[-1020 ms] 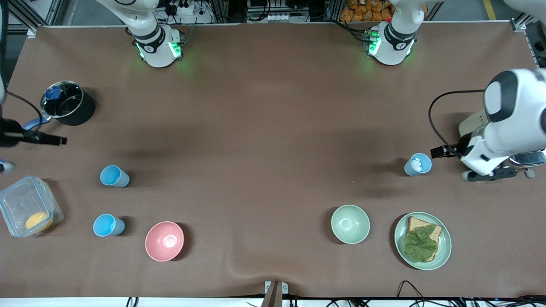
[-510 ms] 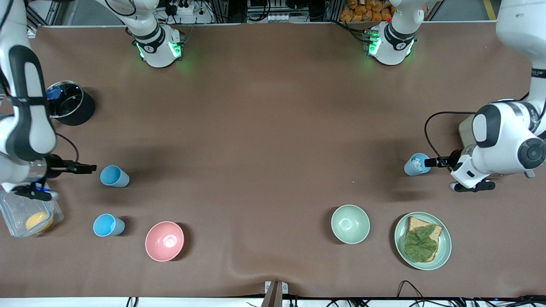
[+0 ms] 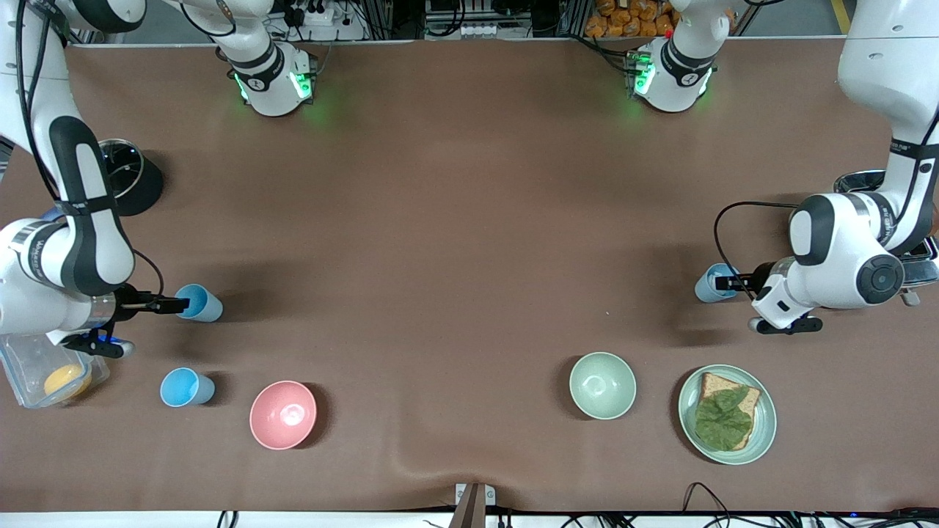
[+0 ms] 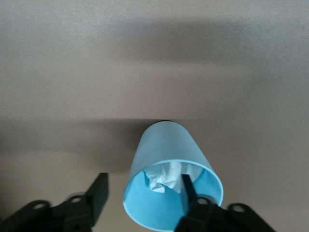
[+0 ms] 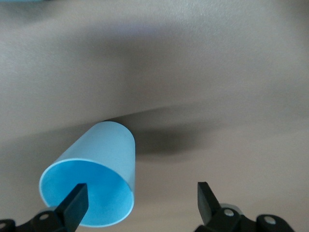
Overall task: Stack blue cups with both arms
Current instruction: 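Grasp a blue cup with the right gripper while the left gripper grasps another, then lift and carry both blue cups toward the table middle with both grippers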
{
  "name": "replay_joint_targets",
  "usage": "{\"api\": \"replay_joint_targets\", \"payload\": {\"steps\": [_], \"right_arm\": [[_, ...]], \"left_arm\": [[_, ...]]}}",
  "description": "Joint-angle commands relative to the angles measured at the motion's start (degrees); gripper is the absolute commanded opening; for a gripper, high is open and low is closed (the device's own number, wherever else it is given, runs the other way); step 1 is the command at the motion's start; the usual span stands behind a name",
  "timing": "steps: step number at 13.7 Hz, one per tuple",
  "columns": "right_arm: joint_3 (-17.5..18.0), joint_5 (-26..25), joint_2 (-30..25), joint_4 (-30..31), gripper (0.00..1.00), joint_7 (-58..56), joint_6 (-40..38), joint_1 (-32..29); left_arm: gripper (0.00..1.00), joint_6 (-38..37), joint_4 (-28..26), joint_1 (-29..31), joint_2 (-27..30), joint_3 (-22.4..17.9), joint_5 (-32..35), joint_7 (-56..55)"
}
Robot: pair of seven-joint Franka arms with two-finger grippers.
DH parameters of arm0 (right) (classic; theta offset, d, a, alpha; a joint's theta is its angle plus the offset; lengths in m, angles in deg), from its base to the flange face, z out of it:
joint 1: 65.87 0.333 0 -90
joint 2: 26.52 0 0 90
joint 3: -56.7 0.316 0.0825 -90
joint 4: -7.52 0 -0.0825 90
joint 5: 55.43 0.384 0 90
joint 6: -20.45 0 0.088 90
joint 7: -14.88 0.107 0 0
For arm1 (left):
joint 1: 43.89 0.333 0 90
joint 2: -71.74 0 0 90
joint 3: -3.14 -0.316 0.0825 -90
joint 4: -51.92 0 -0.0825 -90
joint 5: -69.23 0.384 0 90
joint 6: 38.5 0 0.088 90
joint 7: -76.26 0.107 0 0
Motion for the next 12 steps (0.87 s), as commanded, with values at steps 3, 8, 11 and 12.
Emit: {"api": "replay_joint_targets", "payload": {"steps": [3,8,11,12], "right_arm": [[0.19,0.80,1.67,0.56,0.00,-0.20,1.19,-0.19],[0.19,0.80,1.76,0.74,0.00,-0.20,1.46,-0.02],[0.54,0.80,-0.08,-0.04,0.00,-0.20,-2.91,0.25],[0.54,0.71,-1.13,-0.31,0.00,-0.29,-3.89,0.33]], "left_arm": [[0.00,0.32,0.62,-1.78,-0.36,-0.05,-1.38,0.45],[0.00,-1.08,1.49,-1.52,4.02,5.99,-2.07,-0.42],[0.00,-4.51,3.07,-2.05,6.32,14.59,-4.54,-10.92],[0.00,-4.95,3.25,-2.05,6.23,18.63,-4.45,-16.19]]}}
